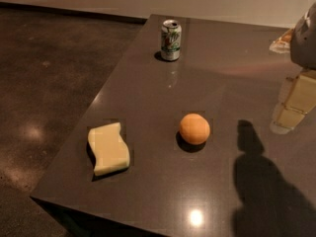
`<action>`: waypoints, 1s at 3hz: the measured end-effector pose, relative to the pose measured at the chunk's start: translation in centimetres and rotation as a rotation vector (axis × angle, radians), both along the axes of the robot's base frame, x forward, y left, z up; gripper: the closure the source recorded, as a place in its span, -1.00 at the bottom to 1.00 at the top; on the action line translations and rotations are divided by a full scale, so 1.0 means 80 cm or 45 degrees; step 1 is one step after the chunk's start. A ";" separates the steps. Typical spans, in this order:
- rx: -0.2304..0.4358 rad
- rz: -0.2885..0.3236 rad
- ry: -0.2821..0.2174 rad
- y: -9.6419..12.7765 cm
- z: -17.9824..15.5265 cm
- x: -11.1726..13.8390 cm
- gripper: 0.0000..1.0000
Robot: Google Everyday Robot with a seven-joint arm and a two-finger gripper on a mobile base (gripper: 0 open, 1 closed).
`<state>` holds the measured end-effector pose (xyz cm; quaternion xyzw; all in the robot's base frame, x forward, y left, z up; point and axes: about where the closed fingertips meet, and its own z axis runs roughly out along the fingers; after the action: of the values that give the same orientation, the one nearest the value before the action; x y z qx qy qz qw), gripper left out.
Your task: Move orange near 7up can
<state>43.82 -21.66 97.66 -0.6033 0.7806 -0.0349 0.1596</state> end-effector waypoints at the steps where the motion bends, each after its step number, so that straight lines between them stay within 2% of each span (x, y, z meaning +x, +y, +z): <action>1: 0.000 0.000 0.000 0.000 0.000 0.000 -1.00; 2: 0.031 0.031 0.006 0.023 -0.018 -0.003 -1.00; 3: 0.084 0.074 0.034 0.059 -0.046 -0.006 -1.00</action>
Offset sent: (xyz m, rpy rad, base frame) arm -0.0089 0.0553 -0.0490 0.0757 0.0350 0.0771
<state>43.32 -16.94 94.01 -0.6206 0.7655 0.0037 0.1700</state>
